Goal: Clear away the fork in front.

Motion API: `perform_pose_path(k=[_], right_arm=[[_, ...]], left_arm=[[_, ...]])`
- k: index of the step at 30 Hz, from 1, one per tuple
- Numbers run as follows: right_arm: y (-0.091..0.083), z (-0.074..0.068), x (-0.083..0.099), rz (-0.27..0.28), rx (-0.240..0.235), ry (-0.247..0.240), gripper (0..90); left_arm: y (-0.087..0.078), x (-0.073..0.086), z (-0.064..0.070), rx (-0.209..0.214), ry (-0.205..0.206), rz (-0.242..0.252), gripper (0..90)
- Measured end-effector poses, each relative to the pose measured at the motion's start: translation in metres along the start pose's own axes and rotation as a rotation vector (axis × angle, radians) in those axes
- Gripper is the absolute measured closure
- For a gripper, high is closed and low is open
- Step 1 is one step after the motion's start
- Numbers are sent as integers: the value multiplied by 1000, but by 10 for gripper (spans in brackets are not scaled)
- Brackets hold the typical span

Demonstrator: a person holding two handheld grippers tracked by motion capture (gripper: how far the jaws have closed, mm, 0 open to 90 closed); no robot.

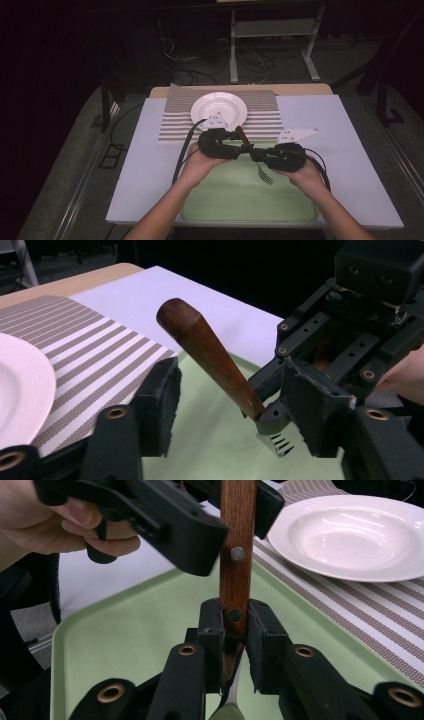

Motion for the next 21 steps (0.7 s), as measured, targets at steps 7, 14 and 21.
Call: perform_pose_path(k=[7, 14, 21], right_arm=[[2, -4, -2, 7, 9, -13, 771], [3, -7, -4, 17, 13, -23, 771], [4, -11, -7, 22, 28, -44, 768]], left_arm=[[2, 2, 1, 8, -10, 2, 567], [0, 1, 1, 22, -39, 14, 674], [-3, 0, 3, 52, -45, 30, 742]])
Point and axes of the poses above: each handheld gripper's, and its own axes: y roughly forward along the jaws, x roughly out of its underside, z roughly to its right, the point moved 1 cm from there along y, roughly forward along the jaws, and after that the axes turned 4 degrees about -y, right-handed, at the moved point
